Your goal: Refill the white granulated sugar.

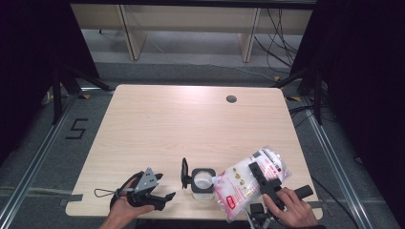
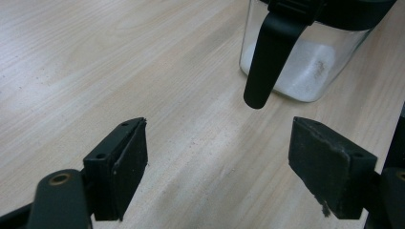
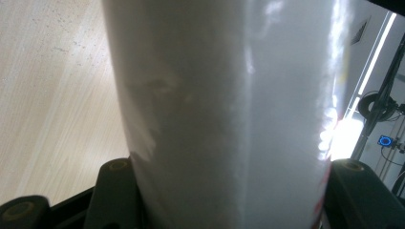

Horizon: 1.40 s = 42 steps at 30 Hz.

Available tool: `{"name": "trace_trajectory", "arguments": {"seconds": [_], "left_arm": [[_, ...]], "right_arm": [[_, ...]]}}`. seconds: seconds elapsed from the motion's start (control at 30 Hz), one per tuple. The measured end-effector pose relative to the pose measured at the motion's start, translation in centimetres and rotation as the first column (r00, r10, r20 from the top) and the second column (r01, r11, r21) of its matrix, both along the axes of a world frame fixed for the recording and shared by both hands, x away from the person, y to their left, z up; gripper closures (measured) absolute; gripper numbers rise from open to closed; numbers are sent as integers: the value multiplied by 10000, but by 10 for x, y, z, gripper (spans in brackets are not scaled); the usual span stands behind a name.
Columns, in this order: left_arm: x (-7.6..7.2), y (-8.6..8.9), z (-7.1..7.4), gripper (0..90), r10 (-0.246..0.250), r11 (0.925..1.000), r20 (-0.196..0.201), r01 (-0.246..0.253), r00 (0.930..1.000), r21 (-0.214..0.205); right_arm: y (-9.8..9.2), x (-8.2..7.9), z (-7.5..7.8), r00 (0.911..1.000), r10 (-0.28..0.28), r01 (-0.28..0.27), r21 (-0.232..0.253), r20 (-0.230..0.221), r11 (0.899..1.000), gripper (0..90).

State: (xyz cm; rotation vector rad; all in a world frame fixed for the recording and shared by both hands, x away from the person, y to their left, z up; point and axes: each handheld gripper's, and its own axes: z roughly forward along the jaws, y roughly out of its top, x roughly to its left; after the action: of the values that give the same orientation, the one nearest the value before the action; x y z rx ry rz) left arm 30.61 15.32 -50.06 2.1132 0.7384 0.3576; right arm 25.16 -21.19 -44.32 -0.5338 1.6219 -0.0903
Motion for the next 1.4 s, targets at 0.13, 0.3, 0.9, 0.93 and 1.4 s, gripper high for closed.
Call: {"name": "trace_trajectory", "arguments": {"seconds": [0.13,0.3,0.9,0.93,1.4], "left_arm": [[-1,-1,0,205,44,9995,-16,-44,10000,-312],[1,1,1,205,-92,10000,105,92,9999,22],[1,1,0,206,-92,9999,139,93,9999,-91],[0,0,0,206,-14,9999,67,15,10000,-134],[1,1,0,206,-32,9999,164,34,9999,-100]], "right_arm": [[-1,1,-2,9988,312,-316,90,387,9995,453],[0,1,-2,9983,434,-438,93,387,9990,453],[-1,2,0,9983,394,-397,56,440,9992,454],[-1,1,0,9985,356,-360,70,427,9993,454],[-2,2,0,9981,380,-379,-25,484,9993,458]]}}
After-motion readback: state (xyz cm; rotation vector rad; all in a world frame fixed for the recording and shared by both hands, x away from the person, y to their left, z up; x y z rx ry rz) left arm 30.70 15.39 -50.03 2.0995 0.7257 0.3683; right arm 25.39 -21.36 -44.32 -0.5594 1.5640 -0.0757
